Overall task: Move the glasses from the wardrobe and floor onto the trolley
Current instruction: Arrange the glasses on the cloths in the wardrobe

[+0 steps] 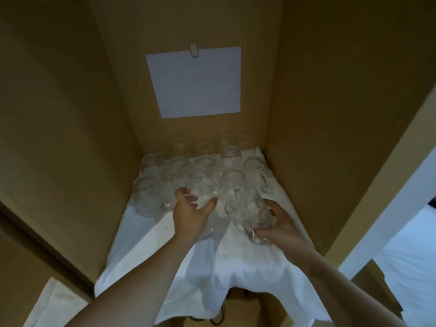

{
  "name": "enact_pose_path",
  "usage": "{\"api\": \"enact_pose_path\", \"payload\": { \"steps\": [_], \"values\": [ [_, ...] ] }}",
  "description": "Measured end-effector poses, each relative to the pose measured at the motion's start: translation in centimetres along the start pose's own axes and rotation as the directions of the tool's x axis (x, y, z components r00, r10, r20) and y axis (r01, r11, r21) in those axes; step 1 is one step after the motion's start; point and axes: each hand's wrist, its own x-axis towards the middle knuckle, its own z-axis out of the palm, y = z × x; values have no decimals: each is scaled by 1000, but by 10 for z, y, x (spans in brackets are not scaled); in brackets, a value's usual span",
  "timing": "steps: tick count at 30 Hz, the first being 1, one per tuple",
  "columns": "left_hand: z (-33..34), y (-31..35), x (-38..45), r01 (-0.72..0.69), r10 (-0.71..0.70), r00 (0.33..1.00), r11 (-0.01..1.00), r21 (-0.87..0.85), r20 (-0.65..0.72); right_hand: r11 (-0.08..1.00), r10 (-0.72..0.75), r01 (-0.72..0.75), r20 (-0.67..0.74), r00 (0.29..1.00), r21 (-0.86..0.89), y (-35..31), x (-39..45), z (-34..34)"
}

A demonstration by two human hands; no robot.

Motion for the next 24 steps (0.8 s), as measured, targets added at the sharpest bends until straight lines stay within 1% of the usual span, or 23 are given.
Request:
{"api": "enact_pose_path", "payload": {
  "steps": [2,3,5,6,7,8,9,11,13,14,16,20,22,24],
  "values": [
    [8,8,3,-5,4,1000,1000,-15,-20,1000,-3,3,-19,1000,-22,-7,2,-16],
    [11,12,4,-13,12,1000,1000,-19,-24,997,-9,6,-36,999,-75,-12,3,-21],
    [16,19,5,-26,25,999,999,-23,-23,961,-43,16,-91,995,-276,-22,7,-30],
    [18,22,6,-27,27,999,999,-22,-19,914,-78,27,-110,991,-405,-27,11,-32],
    [19,24,7,-26,26,1000,1000,-17,-13,839,-109,32,-110,988,-543,-33,15,-34],
    [21,26,9,-26,26,1000,1000,-11,-5,734,-132,36,-90,987,-678,-38,20,-34],
    [23,27,11,-29,29,1000,1000,-6,6,607,-150,45,-58,987,-793,-43,25,-33],
    [27,27,15,-36,36,998,999,-4,42,357,-184,104,39,982,-928,-51,34,-29],
    [30,26,20,-38,37,995,999,5,91,174,-192,172,138,972,-970,-53,43,-25],
    [31,26,22,-38,36,992,999,13,117,109,-194,192,168,967,-975,-53,47,-23],
    [33,28,26,-44,41,988,999,14,151,17,-197,203,195,961,-979,-53,55,-17],
    [35,30,27,-50,52,982,999,-19,183,-108,-221,210,230,948,-972,-47,67,-2],
    [36,26,26,-69,73,978,997,-25,198,-151,-241,212,244,939,-966,-45,70,5],
    [35,21,26,-102,104,973,995,-22,206,-172,-229,203,239,944,-964,-42,74,12]
  ]
}}
